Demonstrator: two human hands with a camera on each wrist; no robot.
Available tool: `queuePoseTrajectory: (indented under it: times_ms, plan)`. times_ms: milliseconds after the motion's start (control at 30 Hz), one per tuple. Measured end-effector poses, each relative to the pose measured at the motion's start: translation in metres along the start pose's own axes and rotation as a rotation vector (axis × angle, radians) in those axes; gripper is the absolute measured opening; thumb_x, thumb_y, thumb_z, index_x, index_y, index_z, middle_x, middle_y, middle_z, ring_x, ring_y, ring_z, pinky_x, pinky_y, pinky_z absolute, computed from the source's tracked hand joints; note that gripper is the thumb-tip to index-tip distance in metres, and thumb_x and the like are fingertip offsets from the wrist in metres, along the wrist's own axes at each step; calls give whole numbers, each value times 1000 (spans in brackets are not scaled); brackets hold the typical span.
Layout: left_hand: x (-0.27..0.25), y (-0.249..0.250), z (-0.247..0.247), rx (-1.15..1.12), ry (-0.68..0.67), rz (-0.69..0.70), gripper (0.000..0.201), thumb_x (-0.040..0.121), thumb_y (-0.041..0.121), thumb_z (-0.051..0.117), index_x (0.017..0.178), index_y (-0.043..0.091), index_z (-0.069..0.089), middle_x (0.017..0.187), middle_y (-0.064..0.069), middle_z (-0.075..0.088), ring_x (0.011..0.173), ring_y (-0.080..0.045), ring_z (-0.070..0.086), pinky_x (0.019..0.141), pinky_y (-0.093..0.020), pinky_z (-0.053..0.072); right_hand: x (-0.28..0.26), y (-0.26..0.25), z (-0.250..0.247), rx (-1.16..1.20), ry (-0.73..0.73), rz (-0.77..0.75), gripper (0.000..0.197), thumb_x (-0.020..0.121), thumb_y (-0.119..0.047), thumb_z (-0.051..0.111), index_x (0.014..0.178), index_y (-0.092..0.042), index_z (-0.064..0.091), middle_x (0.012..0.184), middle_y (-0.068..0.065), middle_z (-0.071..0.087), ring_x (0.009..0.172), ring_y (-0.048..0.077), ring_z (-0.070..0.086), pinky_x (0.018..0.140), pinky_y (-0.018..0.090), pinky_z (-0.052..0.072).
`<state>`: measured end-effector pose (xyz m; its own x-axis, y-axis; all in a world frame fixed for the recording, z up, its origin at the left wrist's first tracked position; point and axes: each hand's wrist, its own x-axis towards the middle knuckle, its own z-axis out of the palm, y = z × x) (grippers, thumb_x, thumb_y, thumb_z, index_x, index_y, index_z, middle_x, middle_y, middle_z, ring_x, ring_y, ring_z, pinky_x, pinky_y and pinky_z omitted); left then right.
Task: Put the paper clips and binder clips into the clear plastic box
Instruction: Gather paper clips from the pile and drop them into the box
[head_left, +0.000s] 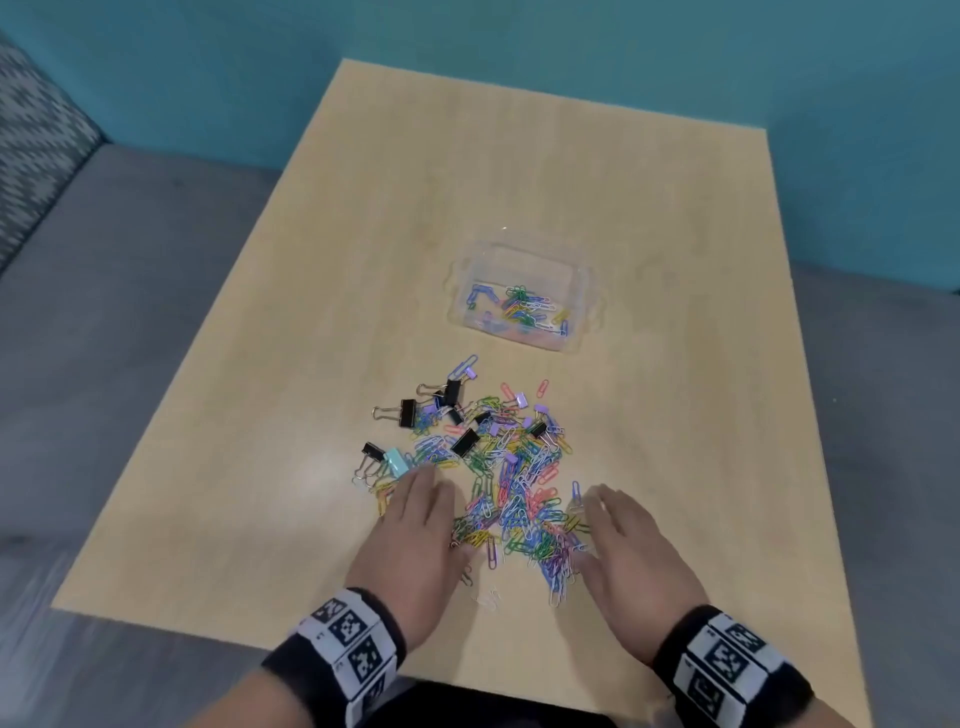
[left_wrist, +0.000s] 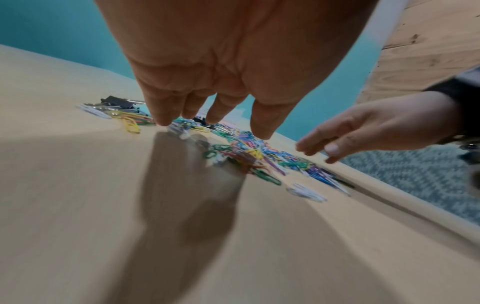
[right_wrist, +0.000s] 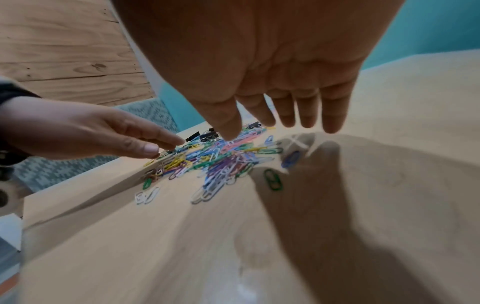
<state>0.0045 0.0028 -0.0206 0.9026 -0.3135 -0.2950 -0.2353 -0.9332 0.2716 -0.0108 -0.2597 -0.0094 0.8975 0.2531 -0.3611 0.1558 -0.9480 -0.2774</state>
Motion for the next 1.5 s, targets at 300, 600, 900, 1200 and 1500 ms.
queuePoseTrajectory:
  times_ms: [300, 600, 900, 1200, 1500]
  plan:
    - [14, -38, -26, 30, 143, -99, 38, 72, 17, 71, 109, 11, 62, 112, -15, 60, 96, -39, 54, 74, -45, 53, -10, -23, 8, 80, -84, -83, 61, 93, -36, 41, 148, -15, 24, 154, 4, 24, 143, 22, 17, 115, 28, 15]
    - [38, -68, -36, 115, 156, -35, 21, 77, 30, 62, 95, 19, 66, 90, -5, 63, 79, -34, 52, 64, -40, 50, -16, -13, 18, -46, 19, -10, 54, 82, -33, 51, 132, -12, 47, 134, 11, 50, 124, 33, 46, 96, 43, 48]
    - [57, -59, -41, 161, 110, -58, 21, 72, 35, 67, 75, 17, 59, 75, -5, 59, 75, -32, 51, 60, -36, 42, -12, -15, 15, -73, 14, 7, 52, 79, -34, 51, 127, -14, 51, 130, 8, 54, 119, 31, 51, 86, 42, 54]
    - [63, -57, -47, -159, 127, -224, 19, 77, 38, 57, 82, 20, 60, 81, -1, 60, 77, -24, 53, 63, -33, 43, -11, -13, 17, -78, 21, -1, 51, 77, -31, 64, 125, -16, 53, 130, 6, 54, 117, 30, 51, 82, 42, 55]
    - [58, -97, -67, -729, 160, -549, 15, 85, 33, 65, 94, 22, 69, 84, 3, 70, 85, -22, 64, 72, -29, 46, -11, -8, 20, -74, 38, -23, 48, 78, -33, 59, 124, -20, 51, 132, 4, 51, 119, 28, 47, 82, 42, 54]
